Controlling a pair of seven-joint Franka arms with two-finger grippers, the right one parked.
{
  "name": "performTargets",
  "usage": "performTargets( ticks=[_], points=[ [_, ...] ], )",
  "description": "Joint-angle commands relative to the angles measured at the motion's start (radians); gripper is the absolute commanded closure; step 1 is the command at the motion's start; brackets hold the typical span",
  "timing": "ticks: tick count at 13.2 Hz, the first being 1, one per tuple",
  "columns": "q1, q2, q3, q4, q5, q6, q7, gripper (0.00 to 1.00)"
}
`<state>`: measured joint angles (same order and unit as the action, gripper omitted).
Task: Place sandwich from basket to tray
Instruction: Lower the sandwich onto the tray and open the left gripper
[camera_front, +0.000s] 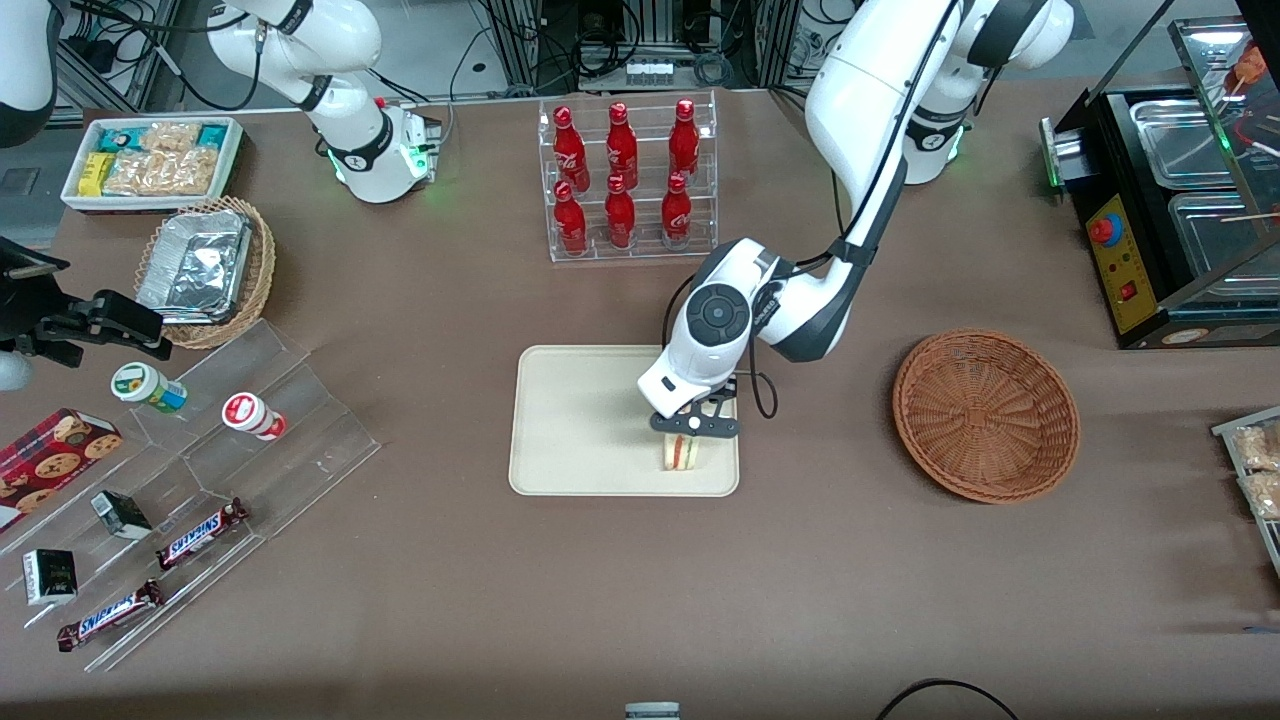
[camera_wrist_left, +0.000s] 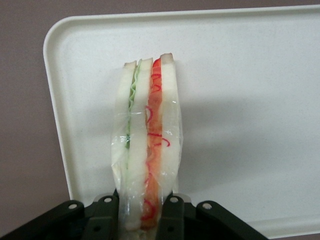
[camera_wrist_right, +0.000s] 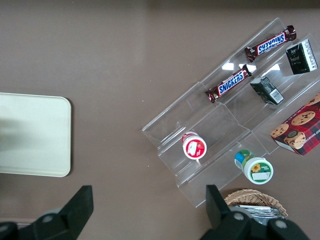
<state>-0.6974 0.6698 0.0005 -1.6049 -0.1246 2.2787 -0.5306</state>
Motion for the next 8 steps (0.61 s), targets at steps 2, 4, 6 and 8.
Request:
performTargets(
  ticks=[2, 4, 6, 8],
  points=[
    [-0.004, 0.025, 0.003, 0.033, -0.016, 0.001, -0.012, 0.4],
    [-0.004, 0.02, 0.003, 0.049, -0.013, -0.002, -0.015, 0.0],
    [0.002, -0.019, 0.006, 0.048, -0.007, -0.025, -0.031, 0.0],
    [0.018, -0.088, 0.015, 0.051, -0.01, -0.124, -0.074, 0.0]
  ],
)
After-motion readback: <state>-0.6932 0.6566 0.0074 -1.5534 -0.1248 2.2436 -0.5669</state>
